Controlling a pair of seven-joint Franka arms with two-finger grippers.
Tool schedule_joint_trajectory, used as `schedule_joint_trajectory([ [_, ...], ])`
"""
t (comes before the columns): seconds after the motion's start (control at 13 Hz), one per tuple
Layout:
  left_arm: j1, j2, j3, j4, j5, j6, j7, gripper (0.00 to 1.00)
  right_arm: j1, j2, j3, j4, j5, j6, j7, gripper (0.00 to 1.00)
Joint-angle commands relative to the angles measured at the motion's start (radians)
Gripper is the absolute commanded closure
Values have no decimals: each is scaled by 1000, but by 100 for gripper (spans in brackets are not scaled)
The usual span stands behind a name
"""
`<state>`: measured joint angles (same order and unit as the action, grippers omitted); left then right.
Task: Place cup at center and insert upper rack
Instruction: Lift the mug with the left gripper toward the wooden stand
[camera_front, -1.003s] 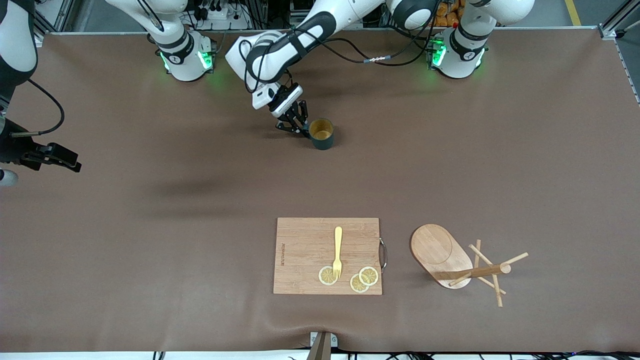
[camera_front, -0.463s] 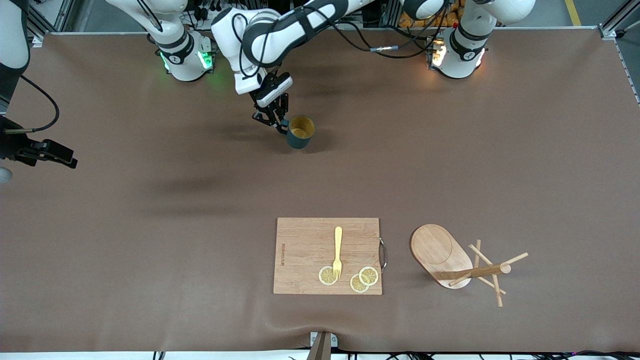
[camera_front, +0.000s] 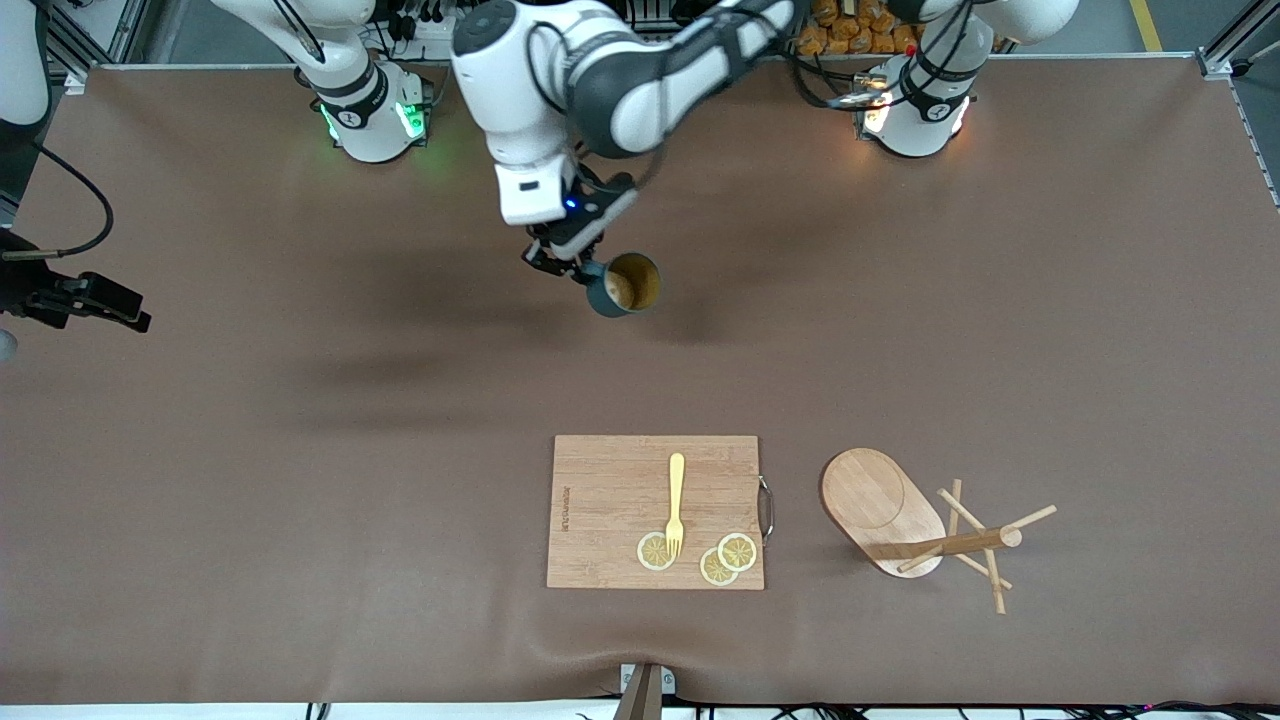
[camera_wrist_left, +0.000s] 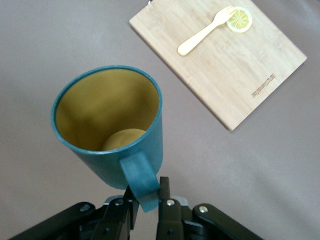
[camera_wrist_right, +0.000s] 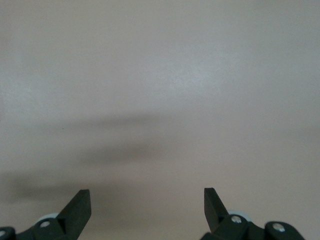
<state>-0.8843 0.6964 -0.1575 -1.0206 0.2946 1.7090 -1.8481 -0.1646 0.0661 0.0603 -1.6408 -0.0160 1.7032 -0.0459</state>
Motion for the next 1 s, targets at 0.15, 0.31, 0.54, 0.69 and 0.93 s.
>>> schedule_joint_trajectory([
  [0.15,230,-184,-10,-130,-224,24,341,100,-6,-8,13,12,2,-13,6,0],
  [0.31,328,-221,-10,-135,-340,24,482,100,-6,-8,13,12,2,-14,6,0],
  [0.54,454,-239,-8,-133,-516,24,634,100,-4,-8,13,12,2,-14,6,0],
  [0.69,540,-245,-8,-131,-625,24,703,100,-4,-8,13,12,2,-14,6,0],
  [0.93,677,-245,-8,-131,-842,24,857,100,-4,-8,13,12,2,-13,6,0],
])
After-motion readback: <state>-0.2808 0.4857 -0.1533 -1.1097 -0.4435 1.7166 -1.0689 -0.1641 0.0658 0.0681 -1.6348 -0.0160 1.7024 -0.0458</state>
